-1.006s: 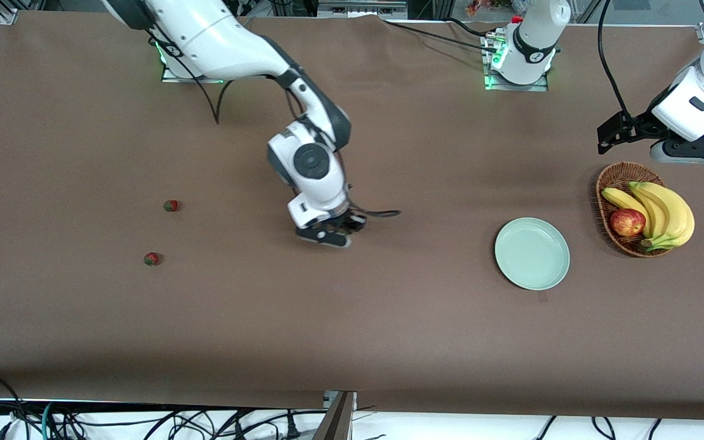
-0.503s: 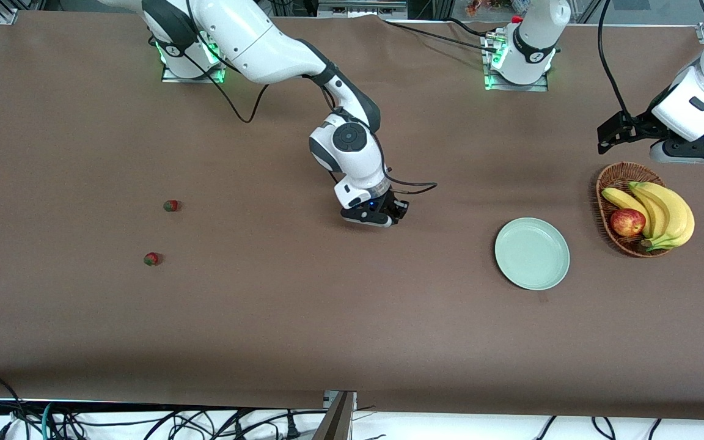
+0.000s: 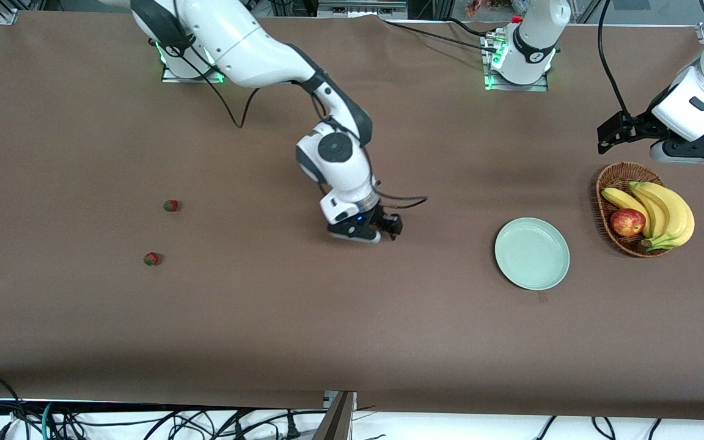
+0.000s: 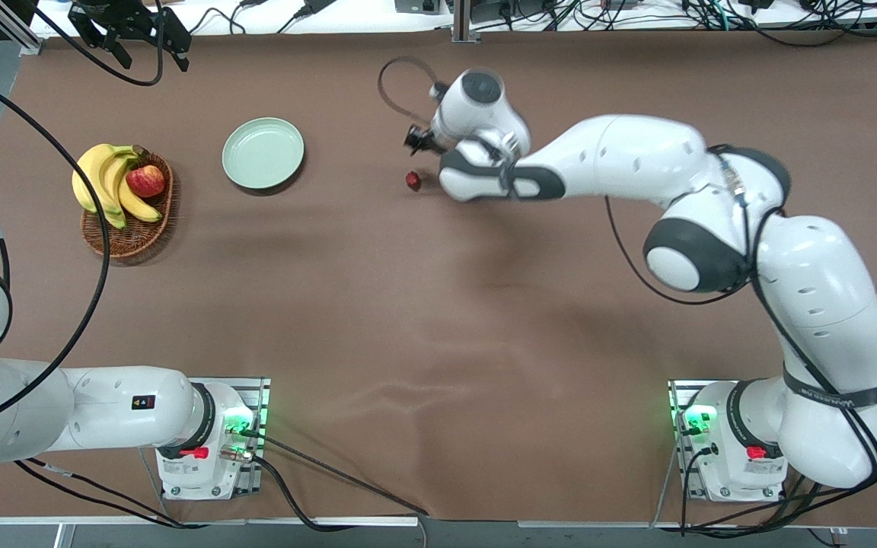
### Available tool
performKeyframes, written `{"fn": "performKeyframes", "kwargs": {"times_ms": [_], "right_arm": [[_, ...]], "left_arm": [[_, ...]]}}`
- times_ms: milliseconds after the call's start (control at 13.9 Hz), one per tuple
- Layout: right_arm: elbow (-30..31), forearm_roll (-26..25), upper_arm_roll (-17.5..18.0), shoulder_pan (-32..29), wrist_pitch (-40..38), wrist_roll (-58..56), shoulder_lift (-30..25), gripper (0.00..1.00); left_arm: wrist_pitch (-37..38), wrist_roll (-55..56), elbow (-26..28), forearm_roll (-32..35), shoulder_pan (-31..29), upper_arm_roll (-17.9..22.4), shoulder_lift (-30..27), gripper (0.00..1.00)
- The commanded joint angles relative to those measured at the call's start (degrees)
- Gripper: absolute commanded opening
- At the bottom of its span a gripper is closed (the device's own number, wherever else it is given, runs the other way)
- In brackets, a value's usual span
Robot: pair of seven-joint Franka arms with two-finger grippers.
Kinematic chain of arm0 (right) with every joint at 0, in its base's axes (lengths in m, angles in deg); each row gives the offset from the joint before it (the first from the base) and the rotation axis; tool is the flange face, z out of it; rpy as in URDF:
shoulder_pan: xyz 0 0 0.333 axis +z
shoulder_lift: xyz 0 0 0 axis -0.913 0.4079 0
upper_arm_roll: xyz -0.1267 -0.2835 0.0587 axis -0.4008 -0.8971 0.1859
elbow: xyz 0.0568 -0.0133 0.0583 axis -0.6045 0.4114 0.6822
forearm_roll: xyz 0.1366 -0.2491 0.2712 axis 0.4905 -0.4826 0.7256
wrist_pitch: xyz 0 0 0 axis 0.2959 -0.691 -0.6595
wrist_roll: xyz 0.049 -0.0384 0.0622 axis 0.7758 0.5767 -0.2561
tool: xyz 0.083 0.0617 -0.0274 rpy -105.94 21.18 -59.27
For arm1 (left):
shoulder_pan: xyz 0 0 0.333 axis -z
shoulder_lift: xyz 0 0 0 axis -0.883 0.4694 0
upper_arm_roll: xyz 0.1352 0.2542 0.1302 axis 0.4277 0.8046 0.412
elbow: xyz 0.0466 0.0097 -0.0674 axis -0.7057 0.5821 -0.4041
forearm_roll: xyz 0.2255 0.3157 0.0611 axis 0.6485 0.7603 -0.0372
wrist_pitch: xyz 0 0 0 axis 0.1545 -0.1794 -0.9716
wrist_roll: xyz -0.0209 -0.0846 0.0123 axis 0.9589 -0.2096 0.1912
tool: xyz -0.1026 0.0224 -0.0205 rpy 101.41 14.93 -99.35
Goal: Collect all strawberries into plate
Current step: 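Carry the strawberry to mid-table and release it with the right gripper, then return the right gripper to the strawberries while the left gripper reaches mid-table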
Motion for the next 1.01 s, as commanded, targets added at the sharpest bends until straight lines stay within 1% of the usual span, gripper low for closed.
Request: {"fn": "performKeyframes", "kwargs": {"times_ms": [0,144,216,288,359,503,575,647,719,791,934], "right_arm": [[1.2,0.6,1.5,-6.3,-12.9,-12.2,-5.5,1.0],[1.6,0.4,0.9,-9.4,-23.3,-21.6,-8.0,1.0],[1.7,0.2,-0.1,-10.8,-28.3,-26.8,-8.6,1.0],[1.7,0.1,-1.8,-11.7,-32.9,-32.2,-8.9,1.0],[1.6,-0.1,-4.4,-12.5,-36.5,-37.5,-9.4,1.0],[1.7,-0.2,-10.3,-13.5,-41.5,-48.9,-9.6,1.0],[2.6,0.1,-13.1,-13.7,-42.2,-54.8,-9.8,1.0],[4.6,0.6,-16.2,-14.3,-41.5,-60.0,-10.3,1.0],[6.1,0.8,-17.4,-16.1,-40.5,-64.7,-10.9,1.0],[7.5,1.3,-17.4,-19.0,-39.4,-68.8,-11.5,1.0],[10.1,6.7,-17.4,-23.9,-37.6,-75.2,-12.0,1.0]], "left_arm": [[1.3,0.1,-1.7,-1.4,0.1,0.1,0.5,1.0],[1.6,-0.5,-1.8,-1.5,0.6,-0.1,0.6,1.0],[2.0,-0.5,-1.8,-1.5,1.4,-0.5,0.7,1.0],[2.3,-0.3,-1.8,-1.3,1.6,-1.1,0.7,1.0],[2.9,-0.3,-1.7,-0.9,1.8,-3.0,1.7,1.0],[2.8,0.2,-1.8,-1.0,2.0,-6.7,7.3,1.0],[1.4,0.3,-1.8,-1.1,2.1,-8.3,10.7,1.0],[-1.6,1.4,-2.7,-1.4,2.1,-9.4,13.8,1.0],[-3.7,5.0,-4.2,-1.4,2.1,-10.3,17.3,1.0],[-4.2,9.2,-5.2,-1.3,2.5,-11.6,20.6,1.0],[-7.7,19.2,-8.8,-1.5,6.0,-12.3,26.7,1.0]]}}
